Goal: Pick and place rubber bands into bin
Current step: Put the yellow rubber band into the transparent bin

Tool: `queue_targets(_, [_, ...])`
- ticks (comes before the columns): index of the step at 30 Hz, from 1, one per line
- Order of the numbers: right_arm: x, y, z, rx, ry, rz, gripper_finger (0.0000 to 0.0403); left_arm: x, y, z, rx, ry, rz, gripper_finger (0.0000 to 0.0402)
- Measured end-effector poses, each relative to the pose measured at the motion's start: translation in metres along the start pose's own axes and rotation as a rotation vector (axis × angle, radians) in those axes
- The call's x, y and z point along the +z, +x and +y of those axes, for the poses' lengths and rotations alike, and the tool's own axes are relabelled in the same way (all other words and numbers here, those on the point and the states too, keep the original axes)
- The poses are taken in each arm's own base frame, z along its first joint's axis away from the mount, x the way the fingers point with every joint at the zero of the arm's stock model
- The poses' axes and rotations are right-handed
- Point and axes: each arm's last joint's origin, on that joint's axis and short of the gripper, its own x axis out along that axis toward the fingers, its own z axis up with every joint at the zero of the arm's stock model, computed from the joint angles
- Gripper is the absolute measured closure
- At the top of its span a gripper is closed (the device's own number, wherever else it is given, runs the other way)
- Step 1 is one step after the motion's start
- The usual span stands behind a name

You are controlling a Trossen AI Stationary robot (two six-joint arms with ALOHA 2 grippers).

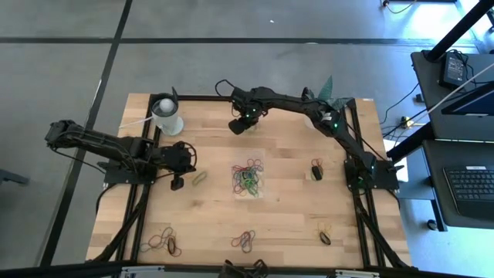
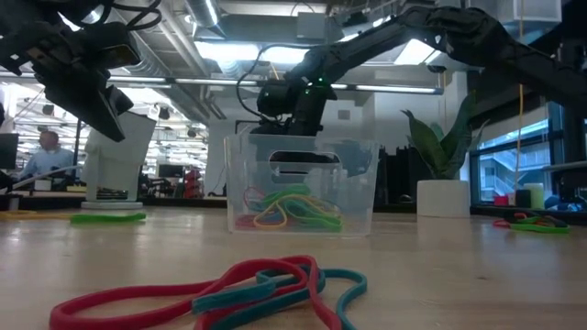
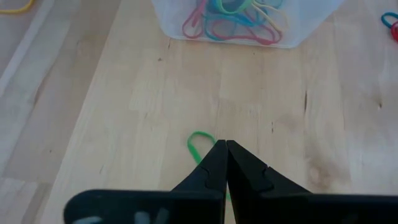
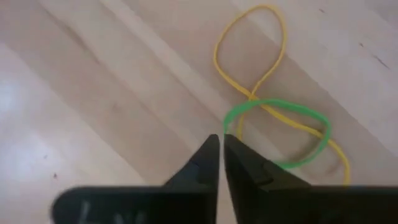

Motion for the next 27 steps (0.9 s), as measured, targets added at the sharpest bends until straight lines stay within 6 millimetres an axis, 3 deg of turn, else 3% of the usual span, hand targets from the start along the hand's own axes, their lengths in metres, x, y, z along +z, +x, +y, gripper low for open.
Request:
queue_targets(9, [0.002,0.018,-0.002,-0.019,0.066,-0.005,0.0236,0.000,0.000,0.000,0.000,0.000,0.000,0.0400])
queue_targets(13, [0.003,0.016,-0.003,-0.058,0.089,-0.034,0.0207,0.000,0.000,0.000,-0.001,0.009,0.001,0.0400])
queue_targets(19, [-0.002,0.019,-0.007,-0.132,-0.007,0.011,0.0235,0.000,0.000,0.000,0.000,0.026,0.002,0.0400])
queue_targets(27, [-0.009,0.020,-0.011,-0.180,-0.204,0.089,0.0344,0.000,0.000,0.002,0.014,0.028,-0.001,0.0400])
